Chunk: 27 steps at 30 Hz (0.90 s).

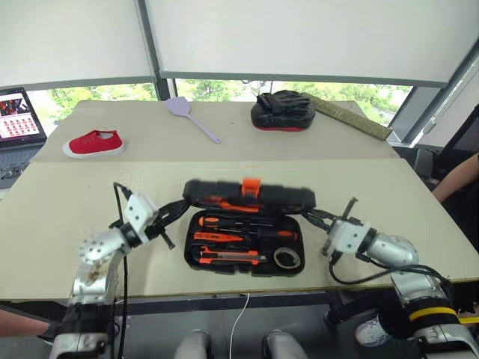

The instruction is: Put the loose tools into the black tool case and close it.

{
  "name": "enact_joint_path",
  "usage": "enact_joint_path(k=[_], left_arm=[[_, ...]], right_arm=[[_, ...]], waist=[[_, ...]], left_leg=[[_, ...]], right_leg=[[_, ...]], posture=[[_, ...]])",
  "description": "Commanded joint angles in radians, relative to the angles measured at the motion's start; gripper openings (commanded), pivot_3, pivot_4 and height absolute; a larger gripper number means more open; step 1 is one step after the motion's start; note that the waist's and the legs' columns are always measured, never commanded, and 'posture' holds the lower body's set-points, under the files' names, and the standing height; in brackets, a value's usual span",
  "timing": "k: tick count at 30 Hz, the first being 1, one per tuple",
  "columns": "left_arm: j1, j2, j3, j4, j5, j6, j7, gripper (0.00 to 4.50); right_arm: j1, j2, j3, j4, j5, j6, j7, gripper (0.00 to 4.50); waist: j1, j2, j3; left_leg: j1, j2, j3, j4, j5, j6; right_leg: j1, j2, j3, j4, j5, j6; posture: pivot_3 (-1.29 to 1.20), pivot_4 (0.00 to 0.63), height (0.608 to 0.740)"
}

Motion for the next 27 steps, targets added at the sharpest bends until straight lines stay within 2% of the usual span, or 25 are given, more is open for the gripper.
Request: enact_joint_path(k=[1,6,9,10,13,16,18,19,21,23,25,27], left_arm=[[0.071,0.047,0.032,0.034,-0.004,-0.043,-0.016,0.99],[0.098,0.108,0.071,0.052,-0.039,-0.012,-0.021,2.73],[0.087,0.140,0.084,0.070,-0.069,0.048,-0.029,3.76],[0.053,0.152,0.084,0.085,-0.091,0.095,-0.041,3.76],[-0.089,0.164,0.039,0.143,-0.100,0.194,-0.076,3.17],[-0.219,0.148,-0.030,0.217,-0.049,0.215,-0.100,1.99],[-0.304,0.151,-0.103,0.279,-0.002,0.223,-0.160,1.29],[-0.359,0.148,-0.140,0.334,0.043,0.181,-0.176,0.78],[-0.465,0.113,-0.184,0.440,0.095,0.143,-0.166,0.05],[-0.531,0.084,-0.216,0.526,0.135,0.115,-0.159,0.05],[-0.575,0.058,-0.266,0.601,0.190,0.075,-0.173,0.05],[-0.599,0.043,-0.292,0.652,0.219,0.046,-0.187,0.05]], right_arm=[[0.047,-0.033,0.024,0.025,-0.011,-0.025,0.005,0.78],[0.096,-0.085,-0.020,-0.042,0.025,-0.020,-0.022,2.37],[0.135,-0.119,-0.046,-0.086,0.089,0.019,-0.006,2.40],[0.178,-0.145,-0.060,-0.142,0.207,0.103,0.051,2.40],[0.303,-0.228,-0.098,-0.326,0.497,0.387,0.206,1.66],[0.423,-0.308,-0.099,-0.481,0.629,0.602,0.311,0.56],[0.504,-0.358,-0.100,-0.581,0.699,0.715,0.378,0.00],[0.538,-0.376,-0.094,-0.631,0.714,0.763,0.395,0.00],[0.572,-0.386,-0.069,-0.724,0.725,0.855,0.404,0.00],[0.562,-0.371,-0.035,-0.779,0.708,0.913,0.396,0.00],[0.496,-0.334,0.014,-0.814,0.679,0.984,0.363,0.00],[0.424,-0.302,0.035,-0.830,0.680,1.057,0.344,0.00]], waist=[[-0.001,0.000,0.000],[0.011,-0.001,0.001],[0.016,-0.001,0.000],[0.016,-0.001,0.000],[0.036,-0.001,0.001],[0.039,-0.001,0.001],[0.044,-0.001,0.001],[0.044,-0.001,0.000],[0.041,-0.001,0.000],[0.037,-0.002,0.001],[0.029,-0.003,0.001],[0.026,-0.003,0.001]], left_leg=[[0.002,0.000,0.000,-0.001,0.000,0.000],[0.005,0.001,0.001,-0.002,0.000,0.000],[0.005,0.001,0.002,-0.001,0.000,0.000],[0.005,0.002,0.002,-0.001,0.000,0.000],[0.005,0.002,0.002,-0.001,0.000,0.000],[0.006,0.002,0.002,-0.001,0.000,0.000],[0.008,0.001,0.002,-0.001,-0.001,0.000],[0.008,0.000,0.002,-0.001,-0.001,0.000],[0.007,0.000,0.002,-0.001,-0.001,0.001],[0.006,0.001,0.002,-0.001,-0.001,0.001],[0.004,0.002,0.002,-0.001,-0.001,0.001],[0.004,0.002,0.001,-0.001,-0.001,0.001]], right_leg=[[0.002,0.000,0.000,0.000,0.000,0.000],[0.006,-0.001,0.000,-0.001,-0.002,0.000],[0.005,-0.002,0.000,0.000,-0.004,-0.004],[0.005,-0.003,0.000,-0.001,-0.005,-0.005],[0.007,-0.004,-0.003,0.000,-0.005,-0.002],[0.010,-0.005,-0.004,-0.002,-0.004,0.000],[0.013,-0.005,-0.004,-0.003,-0.005,0.000],[0.013,-0.005,-0.005,-0.004,-0.006,-0.001],[0.014,-0.004,-0.005,-0.006,-0.007,-0.003],[0.014,-0.002,-0.005,-0.009,-0.006,-0.002],[0.013,-0.001,-0.005,-0.011,-0.003,0.007],[0.012,0.000,-0.005,-0.012,-0.003,0.008]], posture=[[0.00,0.150,0.740],[0.00,0.150,0.740],[0.00,0.150,0.740],[0.00,0.150,0.740],[0.00,0.150,0.740],[0.00,0.150,0.740],[0.00,0.150,0.740],[0.00,0.150,0.740],[0.00,0.150,0.740],[0.00,0.150,0.740],[0.00,0.150,0.740],[0.00,0.150,0.740]])
